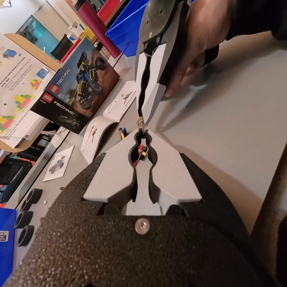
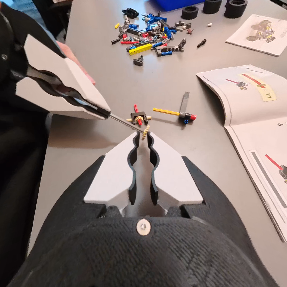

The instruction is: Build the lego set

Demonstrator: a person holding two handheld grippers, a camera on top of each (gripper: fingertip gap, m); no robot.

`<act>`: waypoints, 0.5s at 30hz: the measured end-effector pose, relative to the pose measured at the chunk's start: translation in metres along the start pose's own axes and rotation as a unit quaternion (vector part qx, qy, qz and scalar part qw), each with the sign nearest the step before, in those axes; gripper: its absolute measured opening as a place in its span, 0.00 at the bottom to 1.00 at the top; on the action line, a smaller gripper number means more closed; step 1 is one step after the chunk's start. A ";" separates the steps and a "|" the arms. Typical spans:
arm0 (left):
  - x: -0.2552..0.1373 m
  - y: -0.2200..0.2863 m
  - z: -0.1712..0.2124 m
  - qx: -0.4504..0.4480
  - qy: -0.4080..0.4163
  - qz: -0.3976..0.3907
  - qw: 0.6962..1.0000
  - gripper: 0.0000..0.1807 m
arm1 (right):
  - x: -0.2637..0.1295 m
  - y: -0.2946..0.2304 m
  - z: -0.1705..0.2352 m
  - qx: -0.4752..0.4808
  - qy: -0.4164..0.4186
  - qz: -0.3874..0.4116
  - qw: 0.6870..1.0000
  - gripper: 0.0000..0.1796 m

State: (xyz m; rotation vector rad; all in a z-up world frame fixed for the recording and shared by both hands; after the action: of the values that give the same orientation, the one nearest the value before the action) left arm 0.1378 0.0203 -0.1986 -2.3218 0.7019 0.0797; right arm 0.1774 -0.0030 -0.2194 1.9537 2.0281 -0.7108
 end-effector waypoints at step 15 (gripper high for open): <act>-0.006 0.014 0.017 0.132 -0.064 -0.069 0.987 0.01 | 0.019 -0.001 0.013 0.080 -0.050 -0.014 0.995 0.01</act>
State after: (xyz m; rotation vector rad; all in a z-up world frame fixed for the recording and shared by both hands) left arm 0.1274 0.0254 -0.2180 -2.0828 0.4553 0.0661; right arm 0.1729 0.0067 -0.2398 1.9338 1.9981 -0.9840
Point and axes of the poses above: each gripper's, where its closed fingertips meet, x out along the fingers, z out of its underside, y = z × x across the jaws, the point moved 1 cm from there along -x, back along the fingers, and after that the axes turned 9 degrees about -z, right-handed, at the moved point
